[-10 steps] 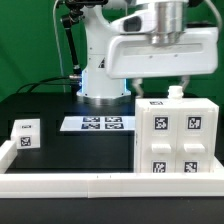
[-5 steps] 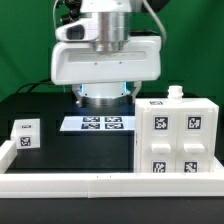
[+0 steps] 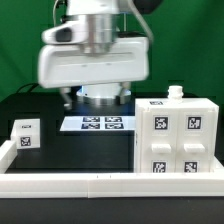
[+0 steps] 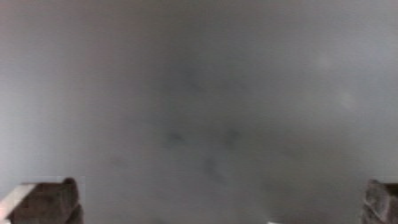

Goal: Assemble cabinet

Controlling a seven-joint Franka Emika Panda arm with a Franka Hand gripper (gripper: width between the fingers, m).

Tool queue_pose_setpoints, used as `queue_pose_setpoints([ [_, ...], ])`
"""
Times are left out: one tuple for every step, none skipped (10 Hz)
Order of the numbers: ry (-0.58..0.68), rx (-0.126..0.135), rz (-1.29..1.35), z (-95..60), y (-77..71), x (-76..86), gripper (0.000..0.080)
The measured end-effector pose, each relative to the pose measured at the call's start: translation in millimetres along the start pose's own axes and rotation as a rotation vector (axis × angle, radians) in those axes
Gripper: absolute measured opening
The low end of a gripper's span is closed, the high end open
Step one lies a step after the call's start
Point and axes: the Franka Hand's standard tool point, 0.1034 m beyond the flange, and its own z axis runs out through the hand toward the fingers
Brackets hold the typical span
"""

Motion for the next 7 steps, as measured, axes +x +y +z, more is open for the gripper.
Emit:
queue_pose_setpoints([
  [-0.007, 0.003, 0.006, 2.2, 24.1, -16.0, 0.0797],
  [-0.016, 0.004, -0.007, 5.1, 43.5, -31.6, 0.0797],
  [-0.022, 0.005, -0.009, 7.5, 65.8, -46.8, 0.0797],
  [-0.025, 0.000, 0.014, 9.6, 80.8, -56.6, 0.0797],
  [-0.031, -0.001, 0.024, 11.3, 89.3, -63.4, 0.0797],
  [-0.030, 0.000, 0.019, 11.4, 86.6, -61.4, 0.0797],
  [-0.030, 0.001, 0.014, 11.6, 85.4, -60.7, 0.0797],
])
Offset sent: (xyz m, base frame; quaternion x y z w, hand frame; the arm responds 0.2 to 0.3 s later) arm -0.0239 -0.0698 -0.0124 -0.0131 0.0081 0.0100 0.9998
